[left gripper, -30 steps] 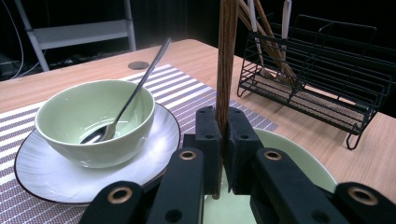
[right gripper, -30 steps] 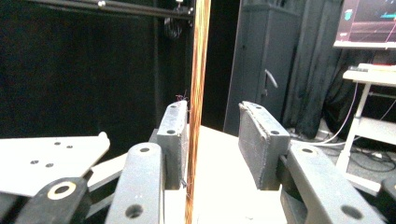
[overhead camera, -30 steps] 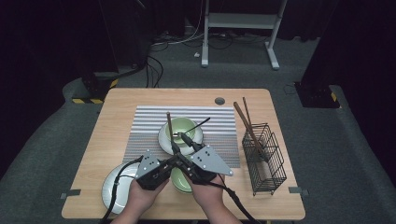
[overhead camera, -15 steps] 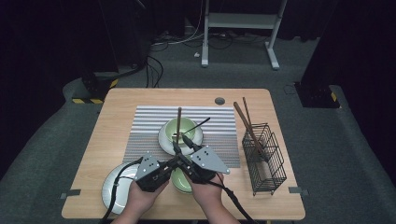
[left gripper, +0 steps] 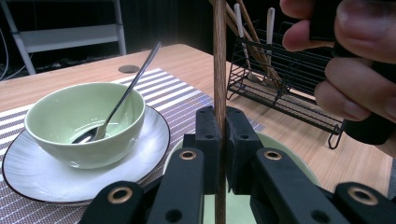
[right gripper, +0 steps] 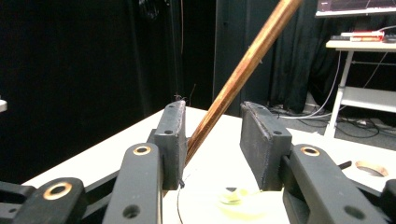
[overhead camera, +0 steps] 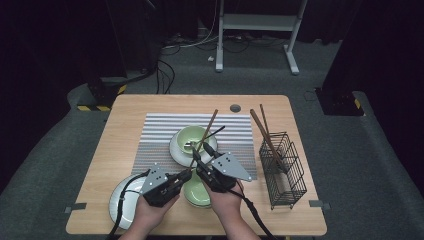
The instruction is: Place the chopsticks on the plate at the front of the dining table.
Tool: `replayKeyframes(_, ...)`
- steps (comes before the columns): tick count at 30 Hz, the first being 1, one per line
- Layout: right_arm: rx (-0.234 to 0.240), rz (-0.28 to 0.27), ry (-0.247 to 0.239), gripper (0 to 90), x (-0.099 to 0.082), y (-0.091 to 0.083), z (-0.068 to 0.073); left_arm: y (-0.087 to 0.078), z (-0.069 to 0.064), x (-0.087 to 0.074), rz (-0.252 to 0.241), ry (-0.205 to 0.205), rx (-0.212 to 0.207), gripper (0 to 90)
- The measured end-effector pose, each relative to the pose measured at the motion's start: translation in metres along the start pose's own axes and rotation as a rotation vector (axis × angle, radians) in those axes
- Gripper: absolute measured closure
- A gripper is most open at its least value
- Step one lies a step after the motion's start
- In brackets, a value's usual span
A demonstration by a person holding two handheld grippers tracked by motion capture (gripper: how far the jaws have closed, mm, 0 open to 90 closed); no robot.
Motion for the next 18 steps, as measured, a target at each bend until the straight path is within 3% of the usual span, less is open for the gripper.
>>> replayKeyframes(18,-0.024,0.021,0.072,56.0,-0.014,0.001,-0.019,-0.003,0.001,-0.001,-0.006,0.002,-0.006,84.2)
Point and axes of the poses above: each handheld gripper's, and its own axes: y roughly forward along the jaws, x roughly out of its top, z roughly to its left, the point moved 5 cm from there along y, roughly forward along the jaws, and after that the axes turned 11 degrees about x, right-handed, at the moved point
